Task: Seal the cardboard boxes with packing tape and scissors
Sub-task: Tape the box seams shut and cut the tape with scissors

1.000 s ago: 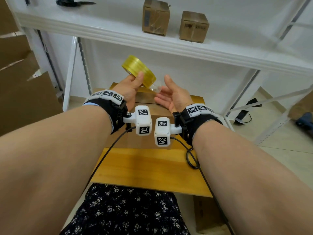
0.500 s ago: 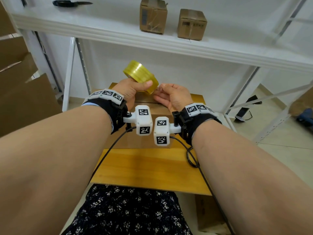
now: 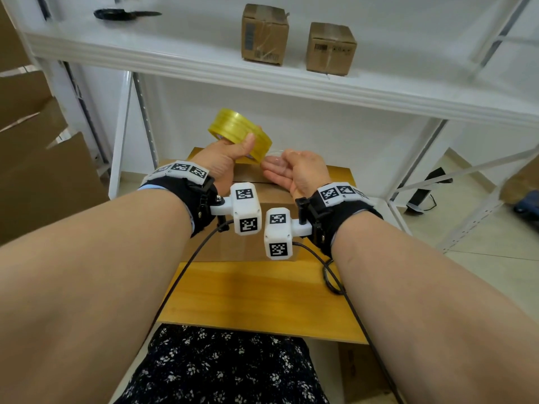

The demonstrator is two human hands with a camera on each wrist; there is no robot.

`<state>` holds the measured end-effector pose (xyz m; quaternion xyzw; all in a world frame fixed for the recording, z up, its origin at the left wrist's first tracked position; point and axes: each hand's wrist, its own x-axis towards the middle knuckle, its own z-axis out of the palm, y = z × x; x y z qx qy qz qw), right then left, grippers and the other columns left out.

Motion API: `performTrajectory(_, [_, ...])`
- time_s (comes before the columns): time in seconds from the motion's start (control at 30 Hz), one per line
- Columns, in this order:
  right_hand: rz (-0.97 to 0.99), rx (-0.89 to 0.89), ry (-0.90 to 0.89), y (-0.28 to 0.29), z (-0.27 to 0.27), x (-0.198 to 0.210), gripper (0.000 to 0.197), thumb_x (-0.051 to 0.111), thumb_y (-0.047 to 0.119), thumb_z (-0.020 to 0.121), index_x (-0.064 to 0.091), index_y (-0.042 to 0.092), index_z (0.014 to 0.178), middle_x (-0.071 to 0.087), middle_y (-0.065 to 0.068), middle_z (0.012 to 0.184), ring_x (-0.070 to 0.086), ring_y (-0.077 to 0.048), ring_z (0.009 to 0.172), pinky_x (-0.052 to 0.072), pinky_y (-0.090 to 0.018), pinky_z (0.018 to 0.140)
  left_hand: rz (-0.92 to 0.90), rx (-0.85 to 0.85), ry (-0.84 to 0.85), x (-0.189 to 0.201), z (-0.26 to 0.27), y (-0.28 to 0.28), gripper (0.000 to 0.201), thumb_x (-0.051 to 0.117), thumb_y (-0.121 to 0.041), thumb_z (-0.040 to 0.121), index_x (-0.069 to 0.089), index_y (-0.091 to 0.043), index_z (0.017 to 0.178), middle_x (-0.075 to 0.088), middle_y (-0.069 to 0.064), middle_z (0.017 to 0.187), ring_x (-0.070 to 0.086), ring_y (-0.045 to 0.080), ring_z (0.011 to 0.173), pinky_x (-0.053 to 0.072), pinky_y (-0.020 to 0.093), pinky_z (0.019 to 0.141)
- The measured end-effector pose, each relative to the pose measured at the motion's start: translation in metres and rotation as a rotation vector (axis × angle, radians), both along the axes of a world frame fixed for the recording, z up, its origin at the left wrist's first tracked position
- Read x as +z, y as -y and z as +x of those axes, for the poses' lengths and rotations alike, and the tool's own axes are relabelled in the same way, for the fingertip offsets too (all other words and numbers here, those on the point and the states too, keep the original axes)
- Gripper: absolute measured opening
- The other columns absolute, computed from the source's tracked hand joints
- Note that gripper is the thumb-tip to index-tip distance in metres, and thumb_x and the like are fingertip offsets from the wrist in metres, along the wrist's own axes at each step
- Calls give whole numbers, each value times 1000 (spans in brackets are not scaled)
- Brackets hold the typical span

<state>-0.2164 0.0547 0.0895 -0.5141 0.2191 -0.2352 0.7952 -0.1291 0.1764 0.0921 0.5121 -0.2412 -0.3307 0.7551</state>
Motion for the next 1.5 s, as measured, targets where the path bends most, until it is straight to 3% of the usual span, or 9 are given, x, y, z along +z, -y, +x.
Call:
performTrajectory(0.33, [-65, -6, -20, 3, -2, -4, 11, 50, 10, 103, 51, 0, 99, 68, -26, 101, 72, -28, 82, 63, -33, 67, 87, -22, 110, -6, 2, -4, 70, 43, 26, 82, 53, -20, 134, 58, 4, 135, 56, 28, 122, 47, 48, 99])
performTrajectory(0.47, [-21, -16, 14, 5, -6, -2, 7, 50, 7, 103, 52, 1, 98, 70, -24, 90, 74, -25, 71, 62, -33, 62, 205, 110, 227, -5, 7, 3, 53, 48, 21, 84, 55, -4, 129, 56, 19, 133, 53, 36, 124, 43, 47, 104])
performTrajectory(0.57, [65, -30, 67, 9, -9, -2, 12, 45, 7, 105, 50, -3, 104, 69, -16, 74, 74, -24, 66, 62, -35, 58, 126, 127, 155, -8, 7, 3, 56, 47, 20, 85, 62, -17, 124, 54, 10, 140, 46, 26, 132, 37, 43, 111])
performTrajectory(0.77, [68, -4, 76, 7, -10, -1, 17, 43, 7, 105, 51, -2, 94, 65, -14, 70, 73, -20, 59, 59, -29, 51, -10, 267, -51, -9, 5, 3, 32, 58, 19, 81, 54, -12, 90, 62, 3, 85, 63, 19, 86, 50, 38, 95])
performTrajectory(0.9, [51, 35, 63, 8, -13, 0, 23, 43, 7, 105, 52, 1, 84, 69, -10, 61, 73, -22, 62, 63, -34, 58, 20, 355, -151, -4, 9, 0, 45, 55, 19, 84, 46, -12, 116, 51, 6, 101, 59, 19, 93, 53, 29, 78])
performTrajectory(1.07, [58, 68, 62, 7, -19, 3, 22, 45, 6, 104, 53, 2, 83, 70, -13, 64, 74, -26, 64, 62, -39, 66, 375, 336, 16, 0, 15, 3, 92, 81, -17, 67, 35, -10, 147, 44, 15, 145, 52, 32, 124, 45, 44, 104])
performTrajectory(1.27, [70, 105, 73, 6, -23, 4, 19, 47, 6, 103, 53, 2, 86, 70, -14, 69, 74, -27, 66, 63, -37, 64, 914, 307, 470, 25, 0, 21, 59, 57, -44, 95, 50, 0, 133, 55, 15, 133, 54, 34, 121, 43, 39, 101])
performTrajectory(1.4, [98, 94, 93, 8, -25, 4, 17, 47, 6, 103, 53, 3, 88, 69, -12, 66, 73, -24, 62, 62, -33, 58, 743, 300, 298, 14, 11, 22, 61, 74, -41, 80, 58, -2, 124, 62, 15, 124, 60, 35, 115, 49, 46, 99])
performTrajectory(1.5, [117, 53, 112, 10, -24, 2, 21, 45, 8, 104, 53, 5, 85, 66, -8, 61, 70, -18, 56, 61, -30, 55, 504, 366, 95, -14, 36, 28, 92, 93, -44, 36, 60, -15, 117, 69, 13, 110, 67, 36, 100, 54, 53, 89])
